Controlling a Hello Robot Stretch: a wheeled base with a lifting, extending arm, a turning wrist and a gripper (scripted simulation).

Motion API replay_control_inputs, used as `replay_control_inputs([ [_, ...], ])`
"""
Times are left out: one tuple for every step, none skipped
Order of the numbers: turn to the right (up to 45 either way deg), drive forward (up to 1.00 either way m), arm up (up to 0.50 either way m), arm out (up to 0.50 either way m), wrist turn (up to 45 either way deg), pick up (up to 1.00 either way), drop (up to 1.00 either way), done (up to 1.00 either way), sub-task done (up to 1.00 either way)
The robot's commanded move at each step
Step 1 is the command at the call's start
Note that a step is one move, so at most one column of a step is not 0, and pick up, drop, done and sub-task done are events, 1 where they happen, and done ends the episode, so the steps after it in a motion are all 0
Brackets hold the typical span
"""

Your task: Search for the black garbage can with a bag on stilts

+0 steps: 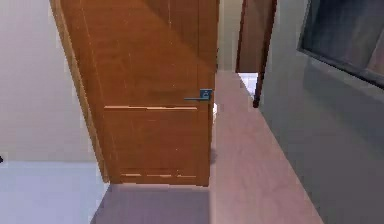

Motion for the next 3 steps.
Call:
replay_control_inputs([
  [45.0, 0.00, 0.00, 0.00, 0.0, 0.00, 0.00, 0.00, 0.00],
  [21.0, 0.00, 0.00, 0.00, 0.0, 0.00, 0.00, 0.00, 0.00],
  [0.0, 0.15, 0.00, 0.00, 0.0, 0.00, 0.00, 0.00, 0.00],
])
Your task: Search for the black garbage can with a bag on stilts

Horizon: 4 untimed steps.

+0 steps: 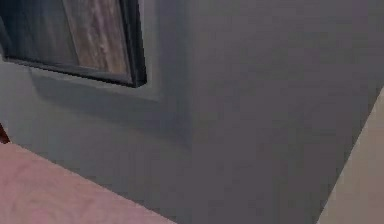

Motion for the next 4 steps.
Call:
replay_control_inputs([
  [-45.0, 0.00, 0.00, 0.00, 0.0, 0.00, 0.00, 0.00, 0.00],
  [-9.0, 0.00, 0.00, 0.00, 0.0, 0.00, 0.00, 0.00, 0.00],
  [0.0, 1.00, 0.00, 0.00, 0.0, 0.00, 0.00, 0.00, 0.00],
  [0.0, 0.65, 0.00, 0.00, 0.0, 0.00, 0.00, 0.00, 0.00],
])
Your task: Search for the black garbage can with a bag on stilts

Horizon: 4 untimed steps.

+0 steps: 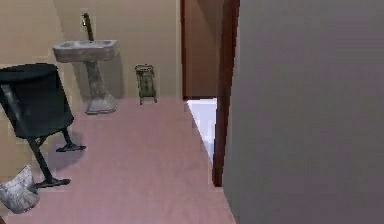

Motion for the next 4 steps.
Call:
replay_control_inputs([
  [-12.0, 0.00, 0.00, 0.00, 0.0, 0.00, 0.00, 0.00, 0.00],
  [0.0, 0.30, 0.00, 0.00, 0.0, 0.00, 0.00, 0.00, 0.00],
  [-24.0, 0.00, 0.00, 0.00, 0.0, 0.00, 0.00, 0.00, 0.00],
  [0.0, 0.70, 0.00, 0.00, 0.0, 0.00, 0.00, 0.00, 0.00],
])
